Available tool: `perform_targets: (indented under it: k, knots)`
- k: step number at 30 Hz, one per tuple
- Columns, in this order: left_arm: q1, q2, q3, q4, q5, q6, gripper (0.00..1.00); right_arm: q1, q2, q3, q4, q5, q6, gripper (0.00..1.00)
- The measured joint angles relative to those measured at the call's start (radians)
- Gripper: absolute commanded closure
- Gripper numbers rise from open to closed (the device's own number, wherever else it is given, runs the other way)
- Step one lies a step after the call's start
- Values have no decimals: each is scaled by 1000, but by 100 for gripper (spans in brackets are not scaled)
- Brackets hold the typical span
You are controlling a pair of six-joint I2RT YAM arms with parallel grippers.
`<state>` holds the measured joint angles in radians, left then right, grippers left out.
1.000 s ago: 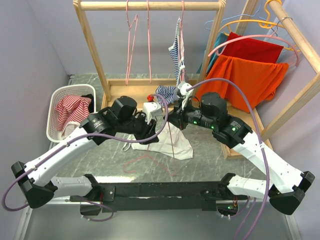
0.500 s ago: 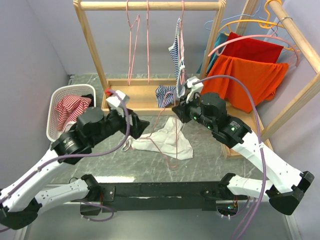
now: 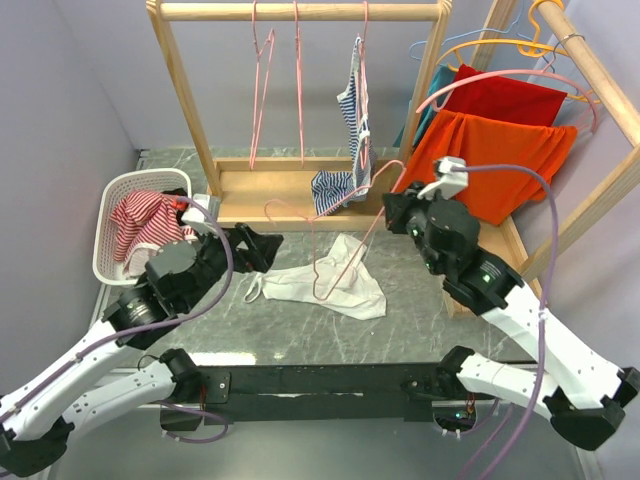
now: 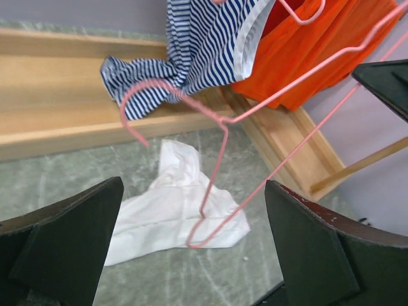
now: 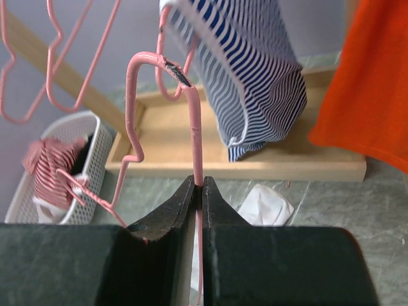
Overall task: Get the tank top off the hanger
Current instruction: Place the hanger at the clothesline.
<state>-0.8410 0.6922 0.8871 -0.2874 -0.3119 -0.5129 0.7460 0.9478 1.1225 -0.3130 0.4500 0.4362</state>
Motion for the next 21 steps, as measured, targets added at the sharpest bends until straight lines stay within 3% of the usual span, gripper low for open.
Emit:
perform_targets:
  k: [9,15,21]
  knots:
    - [0,106,-143,120,99,-183,4,-1,-105,-51,57,81,45,100]
    - [-6,125,-175,182,134,-233,2,-1,-142,-85,66,93,55,100]
    - [-13,197,-188,348,187,-259,1,-1,-150,-89,66,50,65,100]
